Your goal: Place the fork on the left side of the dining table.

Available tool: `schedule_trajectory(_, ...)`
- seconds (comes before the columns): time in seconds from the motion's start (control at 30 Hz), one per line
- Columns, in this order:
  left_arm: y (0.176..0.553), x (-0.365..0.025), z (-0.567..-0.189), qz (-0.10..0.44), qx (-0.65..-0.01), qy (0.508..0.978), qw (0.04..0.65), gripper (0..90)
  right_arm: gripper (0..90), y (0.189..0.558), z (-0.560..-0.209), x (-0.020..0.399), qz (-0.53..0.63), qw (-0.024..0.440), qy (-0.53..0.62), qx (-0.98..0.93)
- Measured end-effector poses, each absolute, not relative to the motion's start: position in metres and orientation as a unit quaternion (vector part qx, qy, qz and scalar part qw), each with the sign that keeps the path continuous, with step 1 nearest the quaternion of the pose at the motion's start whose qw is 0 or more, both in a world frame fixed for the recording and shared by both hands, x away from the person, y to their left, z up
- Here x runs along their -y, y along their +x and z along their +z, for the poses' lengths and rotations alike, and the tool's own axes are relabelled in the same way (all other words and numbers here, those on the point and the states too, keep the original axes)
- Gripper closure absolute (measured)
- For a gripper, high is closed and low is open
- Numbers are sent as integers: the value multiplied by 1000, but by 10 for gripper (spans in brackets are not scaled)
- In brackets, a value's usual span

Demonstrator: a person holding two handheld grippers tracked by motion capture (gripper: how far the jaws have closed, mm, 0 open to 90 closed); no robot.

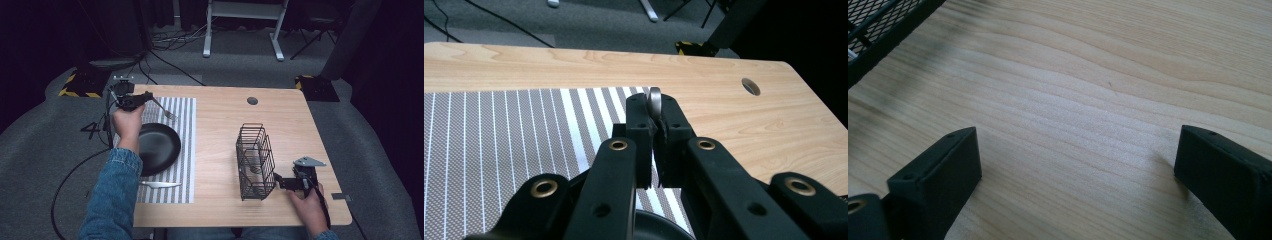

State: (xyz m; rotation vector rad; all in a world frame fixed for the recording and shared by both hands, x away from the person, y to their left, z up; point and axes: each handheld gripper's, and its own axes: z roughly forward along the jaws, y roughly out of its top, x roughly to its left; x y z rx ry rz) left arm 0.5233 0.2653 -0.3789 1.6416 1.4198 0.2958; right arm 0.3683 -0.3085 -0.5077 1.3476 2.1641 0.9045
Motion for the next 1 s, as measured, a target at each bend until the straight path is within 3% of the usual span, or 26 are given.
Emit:
schedule_trajectory(0.57, 528, -263, -388, 114, -583, 667, 449, 854, 47, 368, -508, 309, 326, 217, 486, -781)
schedule_trajectory(1.0, 535, -283, -402, 116, -618, 633, 450, 677, 47, 368, -508, 309, 326, 217, 486, -781)
